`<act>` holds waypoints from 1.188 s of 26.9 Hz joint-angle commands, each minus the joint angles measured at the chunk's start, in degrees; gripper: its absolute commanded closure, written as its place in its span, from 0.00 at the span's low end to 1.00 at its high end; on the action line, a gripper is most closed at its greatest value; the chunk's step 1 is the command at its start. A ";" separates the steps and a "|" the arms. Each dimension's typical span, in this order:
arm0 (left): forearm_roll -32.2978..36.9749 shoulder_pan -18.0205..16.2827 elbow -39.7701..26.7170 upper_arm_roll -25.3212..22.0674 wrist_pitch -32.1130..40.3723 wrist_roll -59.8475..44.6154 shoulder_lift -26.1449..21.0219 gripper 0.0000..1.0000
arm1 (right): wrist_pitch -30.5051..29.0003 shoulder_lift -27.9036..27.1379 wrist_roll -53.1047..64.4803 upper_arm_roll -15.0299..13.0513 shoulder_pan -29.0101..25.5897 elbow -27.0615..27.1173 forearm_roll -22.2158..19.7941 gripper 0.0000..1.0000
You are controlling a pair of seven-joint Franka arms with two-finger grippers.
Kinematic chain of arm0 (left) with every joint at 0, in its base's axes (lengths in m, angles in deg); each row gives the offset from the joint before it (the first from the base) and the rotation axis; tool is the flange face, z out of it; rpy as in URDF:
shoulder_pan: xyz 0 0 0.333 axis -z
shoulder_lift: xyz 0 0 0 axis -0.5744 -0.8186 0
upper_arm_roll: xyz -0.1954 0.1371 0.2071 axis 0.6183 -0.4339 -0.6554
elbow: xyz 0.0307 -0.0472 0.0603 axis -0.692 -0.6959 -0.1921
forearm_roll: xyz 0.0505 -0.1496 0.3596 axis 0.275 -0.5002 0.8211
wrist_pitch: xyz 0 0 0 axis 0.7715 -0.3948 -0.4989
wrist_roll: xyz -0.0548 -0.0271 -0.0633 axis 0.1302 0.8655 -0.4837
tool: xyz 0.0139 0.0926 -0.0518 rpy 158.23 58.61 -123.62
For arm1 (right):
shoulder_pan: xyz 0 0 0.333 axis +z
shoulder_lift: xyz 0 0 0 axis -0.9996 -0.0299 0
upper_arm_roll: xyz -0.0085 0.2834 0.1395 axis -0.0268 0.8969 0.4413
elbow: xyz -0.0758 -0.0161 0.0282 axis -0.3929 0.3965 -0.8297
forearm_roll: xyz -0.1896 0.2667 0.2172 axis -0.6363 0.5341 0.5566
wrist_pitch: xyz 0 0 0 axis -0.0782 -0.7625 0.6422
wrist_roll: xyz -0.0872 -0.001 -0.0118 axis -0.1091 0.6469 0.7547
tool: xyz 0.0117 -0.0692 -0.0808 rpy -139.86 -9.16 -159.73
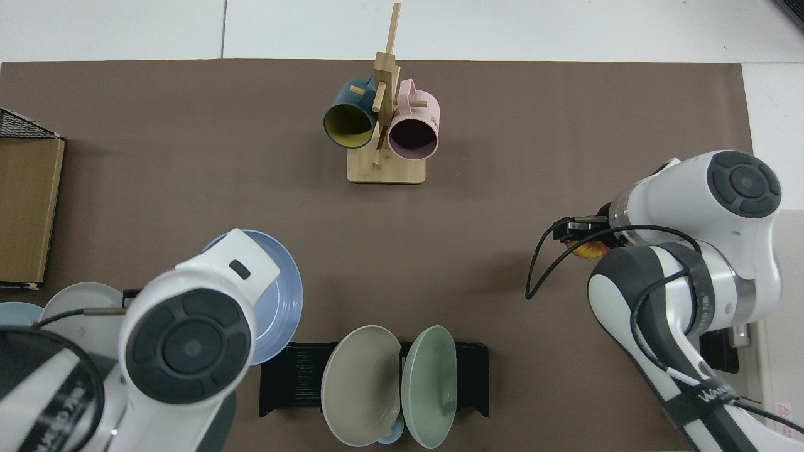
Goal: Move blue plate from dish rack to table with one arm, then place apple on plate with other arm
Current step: 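Lift the blue plate out of the rack with the left gripper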
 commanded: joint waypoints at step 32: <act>-27.67 6.59 -8.08 -1.56 -37.69 -3.12 -24.04 1.00 | 0.22 -0.19 1.69 0.41 -0.76 0.65 -0.16 0.78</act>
